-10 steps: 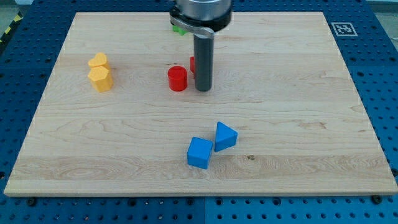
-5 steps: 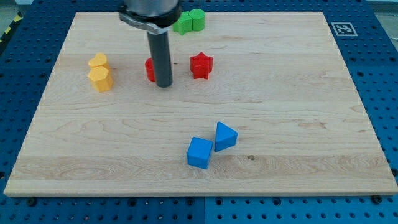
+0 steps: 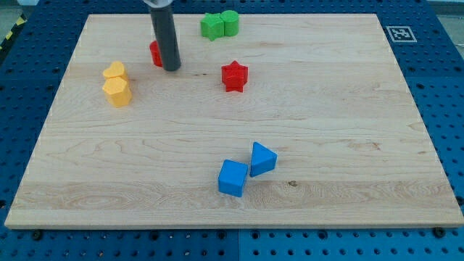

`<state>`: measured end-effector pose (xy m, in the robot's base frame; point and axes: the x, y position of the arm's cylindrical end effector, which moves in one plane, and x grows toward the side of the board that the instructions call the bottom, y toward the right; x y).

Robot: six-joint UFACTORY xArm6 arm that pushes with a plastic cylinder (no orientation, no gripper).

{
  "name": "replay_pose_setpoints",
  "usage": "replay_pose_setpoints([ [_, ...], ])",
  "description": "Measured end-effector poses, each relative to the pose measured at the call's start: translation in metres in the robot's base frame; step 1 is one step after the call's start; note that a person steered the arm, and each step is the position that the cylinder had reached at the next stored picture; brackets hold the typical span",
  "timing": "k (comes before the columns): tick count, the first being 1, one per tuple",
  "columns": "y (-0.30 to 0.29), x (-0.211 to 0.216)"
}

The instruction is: Push red circle to top left

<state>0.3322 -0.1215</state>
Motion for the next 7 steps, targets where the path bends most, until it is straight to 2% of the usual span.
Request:
replay_pose_setpoints([
  [3,-0.046,-0.065],
  [7,-0.069,-0.088],
])
